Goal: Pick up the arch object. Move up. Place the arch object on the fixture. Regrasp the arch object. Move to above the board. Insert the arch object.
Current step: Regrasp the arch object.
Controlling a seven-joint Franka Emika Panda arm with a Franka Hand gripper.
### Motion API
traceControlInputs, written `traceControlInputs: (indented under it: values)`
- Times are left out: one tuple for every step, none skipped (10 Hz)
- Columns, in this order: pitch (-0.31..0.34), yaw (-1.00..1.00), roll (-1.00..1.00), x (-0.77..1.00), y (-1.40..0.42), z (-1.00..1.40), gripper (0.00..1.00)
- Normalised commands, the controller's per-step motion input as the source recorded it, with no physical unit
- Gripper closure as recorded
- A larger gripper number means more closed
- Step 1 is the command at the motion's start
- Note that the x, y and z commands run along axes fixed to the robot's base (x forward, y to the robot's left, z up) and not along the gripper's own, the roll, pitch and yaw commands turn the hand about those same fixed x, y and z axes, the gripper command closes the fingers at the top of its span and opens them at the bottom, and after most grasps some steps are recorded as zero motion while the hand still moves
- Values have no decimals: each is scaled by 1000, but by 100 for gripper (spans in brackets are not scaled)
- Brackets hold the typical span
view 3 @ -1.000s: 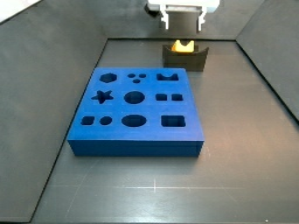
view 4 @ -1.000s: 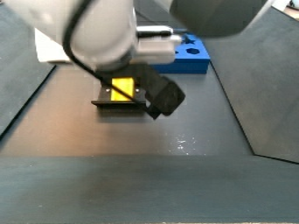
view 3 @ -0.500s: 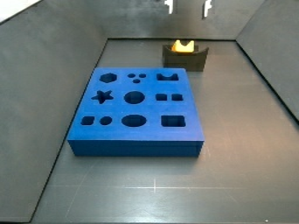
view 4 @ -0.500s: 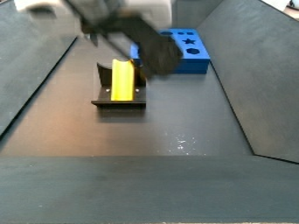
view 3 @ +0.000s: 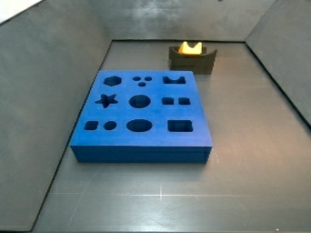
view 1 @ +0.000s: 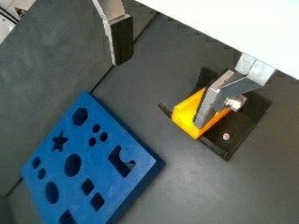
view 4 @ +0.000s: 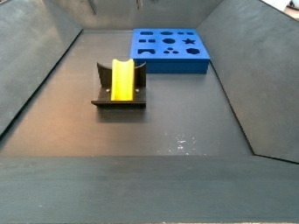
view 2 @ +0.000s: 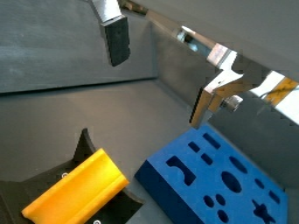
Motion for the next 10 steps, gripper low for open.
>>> traceControlInputs:
  values:
    - [21, 1, 1000, -36, -402, 15, 0]
    - [17, 1, 1000, -41, -186, 38, 0]
    - [11, 1, 1000, -50, -39, 29, 0]
    - [8, 2, 1000, -49, -14, 18, 0]
    - [0, 3, 1000, -42, -32, 1, 0]
    - [-6, 4, 1000, -44, -25, 10, 0]
    - [-14, 5, 1000, -42, -23, 14, 0]
    - [-18, 6, 1000, -39, -21, 11, 0]
    - [-25, 6, 1000, -31, -21, 9, 0]
    - [-26, 7, 1000, -33, -18, 7, 0]
